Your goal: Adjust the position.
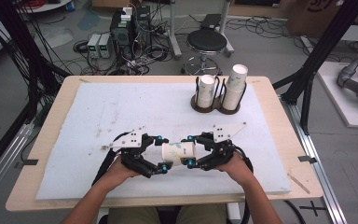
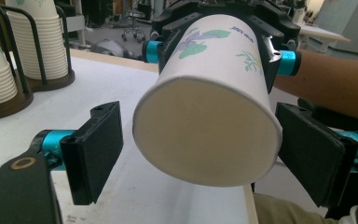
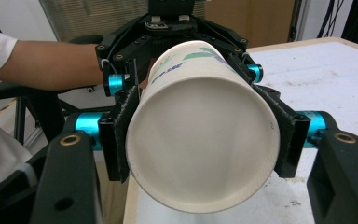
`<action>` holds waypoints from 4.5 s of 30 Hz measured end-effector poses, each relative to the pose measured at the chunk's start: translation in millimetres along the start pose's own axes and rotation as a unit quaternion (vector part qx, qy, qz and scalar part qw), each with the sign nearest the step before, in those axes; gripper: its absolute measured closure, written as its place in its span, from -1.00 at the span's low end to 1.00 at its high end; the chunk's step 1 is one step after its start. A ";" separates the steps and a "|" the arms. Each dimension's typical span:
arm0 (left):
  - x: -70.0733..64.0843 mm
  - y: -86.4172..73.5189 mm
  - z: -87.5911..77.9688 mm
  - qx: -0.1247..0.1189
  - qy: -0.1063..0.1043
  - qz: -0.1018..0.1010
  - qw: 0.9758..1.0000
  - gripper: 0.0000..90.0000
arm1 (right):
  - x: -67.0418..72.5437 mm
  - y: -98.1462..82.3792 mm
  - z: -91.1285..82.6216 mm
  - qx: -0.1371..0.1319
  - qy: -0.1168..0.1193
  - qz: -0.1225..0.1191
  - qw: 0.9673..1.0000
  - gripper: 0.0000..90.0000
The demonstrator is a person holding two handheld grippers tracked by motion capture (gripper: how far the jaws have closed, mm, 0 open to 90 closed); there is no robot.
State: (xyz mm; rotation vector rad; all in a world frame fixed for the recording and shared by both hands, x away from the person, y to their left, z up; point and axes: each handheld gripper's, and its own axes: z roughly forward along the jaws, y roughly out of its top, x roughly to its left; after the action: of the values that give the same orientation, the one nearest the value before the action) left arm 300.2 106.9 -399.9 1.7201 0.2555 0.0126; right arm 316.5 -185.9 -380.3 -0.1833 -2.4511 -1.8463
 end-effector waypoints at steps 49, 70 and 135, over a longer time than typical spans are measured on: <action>-1.4 17.4 -14.4 0.019 0.017 0.030 0.999 -0.22 | 6.1 9.7 -8.4 0.012 -0.051 0.008 0.999 -0.56; 1.9 62.7 -17.9 0.178 0.046 0.048 0.982 -0.19 | 10.1 57.0 16.7 0.202 -0.101 -0.103 0.969 -0.56; 14.1 58.3 -39.3 0.082 0.078 -0.007 0.994 -0.62 | -5.6 26.7 33.8 0.283 -0.089 -0.077 0.952 -0.18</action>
State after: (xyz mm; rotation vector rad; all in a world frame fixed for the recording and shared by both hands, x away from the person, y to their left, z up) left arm 317.3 139.4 -338.3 1.8840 0.3942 0.1185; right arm 326.2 -146.5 -365.0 -0.1268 -3.0751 -1.1278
